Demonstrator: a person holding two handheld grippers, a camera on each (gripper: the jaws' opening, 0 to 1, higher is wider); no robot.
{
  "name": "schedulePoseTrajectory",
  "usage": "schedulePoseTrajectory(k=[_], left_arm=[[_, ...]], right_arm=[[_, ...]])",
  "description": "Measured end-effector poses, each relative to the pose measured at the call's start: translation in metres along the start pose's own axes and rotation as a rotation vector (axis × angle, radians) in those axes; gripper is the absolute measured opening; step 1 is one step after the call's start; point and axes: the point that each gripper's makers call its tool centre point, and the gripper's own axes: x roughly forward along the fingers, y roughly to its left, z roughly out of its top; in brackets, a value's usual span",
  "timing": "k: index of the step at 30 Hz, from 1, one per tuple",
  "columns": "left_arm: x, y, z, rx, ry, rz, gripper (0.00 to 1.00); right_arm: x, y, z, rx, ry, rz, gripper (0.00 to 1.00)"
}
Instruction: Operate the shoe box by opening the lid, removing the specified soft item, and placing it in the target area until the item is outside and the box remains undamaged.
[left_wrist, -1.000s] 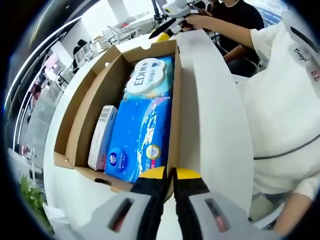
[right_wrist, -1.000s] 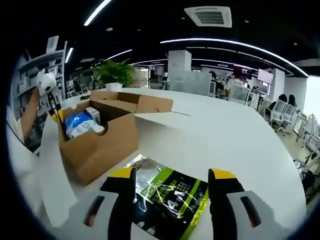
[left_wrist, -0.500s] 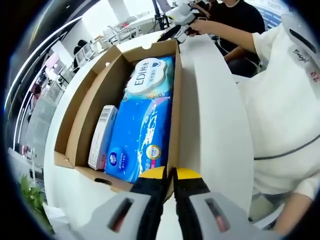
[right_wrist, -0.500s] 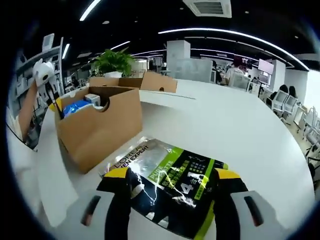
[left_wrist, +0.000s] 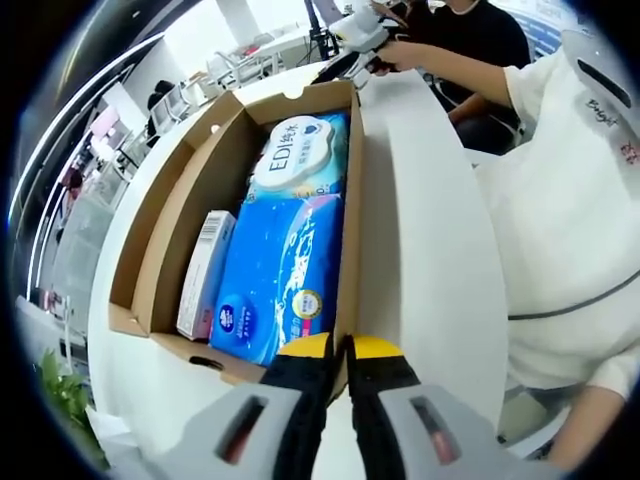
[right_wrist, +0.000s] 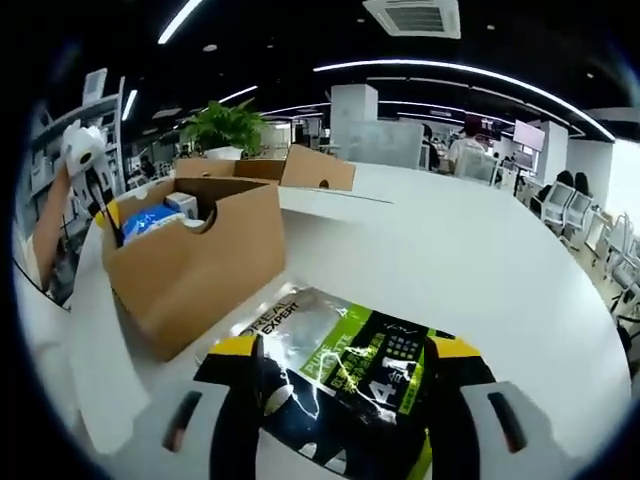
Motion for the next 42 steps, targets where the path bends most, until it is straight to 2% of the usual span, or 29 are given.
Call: schedulePoseTrajectory(k=[1,3,7,20,31,42], left_arm=[[0.000,0.000,0.000,0.001,-0.001,0.000,0.05],[0.000,0.000,0.000,0.001,0.000,0.000,0.05],[0.000,0.000,0.000,0.000,0.005,-0.003,0.05],[0.000,-0.001,0.000,0.001,0.001,0.001,0.05],[0.000,-0.001,0.000,0.005,-0.002,0.003,0.05],[0.000,-0.001,0.000,0.005,-0.002,0.000,0.05]], right_arm=[[0.003,0.003,-0.005,0.001,0.019,0.008,0.67],[0.003,0.004,0.000,0.039,-0.015,0.014,0.69],[0.003,0.005,-0.003,0.059,0.001,0.023,0.70],[-0.004,0.009,-0.005,0.043,-0.014,0.038,0.65],[-0.007,0.014,-0.006,0.050,0.023,0.022,0.63],[-0.009,0.015,-0.006,0.029,0.030,0.053,0.61]])
